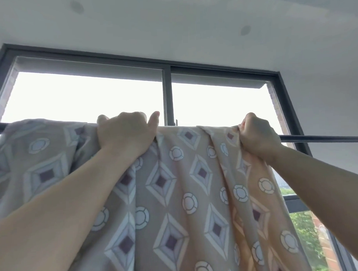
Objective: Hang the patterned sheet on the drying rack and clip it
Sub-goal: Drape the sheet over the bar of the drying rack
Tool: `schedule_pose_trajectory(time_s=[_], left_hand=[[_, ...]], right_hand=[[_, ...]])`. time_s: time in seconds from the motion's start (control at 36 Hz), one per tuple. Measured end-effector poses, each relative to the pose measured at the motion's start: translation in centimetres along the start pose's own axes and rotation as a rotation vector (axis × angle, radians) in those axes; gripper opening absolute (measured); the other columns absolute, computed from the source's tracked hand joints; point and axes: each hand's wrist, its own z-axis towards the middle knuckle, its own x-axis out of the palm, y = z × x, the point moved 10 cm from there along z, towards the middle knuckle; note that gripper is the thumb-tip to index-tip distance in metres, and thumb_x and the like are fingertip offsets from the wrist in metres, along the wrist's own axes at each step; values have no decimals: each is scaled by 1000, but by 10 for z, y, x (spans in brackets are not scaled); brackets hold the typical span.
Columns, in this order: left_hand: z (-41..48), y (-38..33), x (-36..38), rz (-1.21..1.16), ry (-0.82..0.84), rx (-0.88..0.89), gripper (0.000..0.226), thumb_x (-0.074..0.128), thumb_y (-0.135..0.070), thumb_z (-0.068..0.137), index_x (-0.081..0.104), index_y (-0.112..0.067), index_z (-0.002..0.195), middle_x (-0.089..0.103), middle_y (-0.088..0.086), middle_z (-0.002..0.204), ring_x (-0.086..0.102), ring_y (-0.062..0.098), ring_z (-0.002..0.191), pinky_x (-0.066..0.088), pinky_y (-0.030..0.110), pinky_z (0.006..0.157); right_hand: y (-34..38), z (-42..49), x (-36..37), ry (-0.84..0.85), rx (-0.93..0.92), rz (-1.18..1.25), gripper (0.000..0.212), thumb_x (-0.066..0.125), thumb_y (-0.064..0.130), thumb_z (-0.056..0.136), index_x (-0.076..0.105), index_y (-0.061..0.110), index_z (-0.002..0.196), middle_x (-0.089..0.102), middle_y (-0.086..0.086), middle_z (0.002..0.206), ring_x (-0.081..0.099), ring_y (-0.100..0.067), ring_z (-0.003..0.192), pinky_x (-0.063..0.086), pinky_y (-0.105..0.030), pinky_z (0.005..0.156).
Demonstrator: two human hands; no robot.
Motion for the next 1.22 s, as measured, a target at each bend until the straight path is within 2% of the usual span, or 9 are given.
schedule_pose_trajectory(time_s=[0.25,0.36,0.53,0.64,0.75,0.86,0.94,1.08,1.22], left_hand=[[0,-9,12,39,21,-43,47,19,-44,97,52,-16,77,40,-1,61,45,24,76,27,38,91],[1,-37,21,25,42,-31,47,19,-41,97,53,-15,79,49,0,67,48,25,77,26,39,90],[6,-88,43,6,103,-15,49,20,-44,96,56,-15,80,48,-1,67,49,23,77,26,39,85],[6,-131,56,-31,131,18,47,21,-42,98,61,-19,95,53,-1,76,47,23,80,29,40,94],[9,-174,66,-91,153,68,46,25,-46,97,65,-23,105,59,-1,87,47,20,82,28,36,83],[13,-220,79,-148,156,134,39,29,-42,98,64,-24,99,66,-3,98,50,19,84,28,32,77],[12,-253,91,-172,162,168,39,29,-40,98,64,-23,94,65,-4,91,52,18,83,27,32,78],[9,-298,108,-167,128,203,44,23,-39,98,63,-23,93,65,-2,88,53,18,82,26,34,79],[11,-324,115,-121,84,223,41,20,-38,99,47,-22,73,50,-3,69,47,19,70,26,31,71]], right_hand=[[-79,19,-7,-67,137,-9,21,47,23,93,51,3,97,57,-11,83,59,-32,82,42,-35,65],[-89,27,-6,-50,106,-24,21,46,23,94,49,4,104,56,-10,92,54,-30,84,39,-35,67],[-108,40,-5,0,56,-28,20,43,23,93,48,6,103,58,-11,98,56,-32,91,41,-37,71],[-131,48,-6,17,48,-38,17,42,22,94,47,8,102,58,-11,98,57,-31,93,44,-39,75],[-157,58,-10,38,33,-50,14,42,22,94,47,10,100,58,-8,94,57,-28,89,47,-39,76],[-195,67,-17,34,38,-54,15,42,24,95,45,10,98,55,-6,88,54,-26,84,42,-36,70],[-230,74,-23,35,67,-51,22,39,27,97,48,8,103,56,-6,89,55,-27,85,46,-39,76],[-271,74,-39,27,105,-115,19,34,22,98,45,8,104,46,-4,79,47,-28,81,37,-35,70],[-289,76,-46,-13,110,-159,20,34,19,98,47,7,107,47,-4,83,46,-26,81,35,-34,69]])
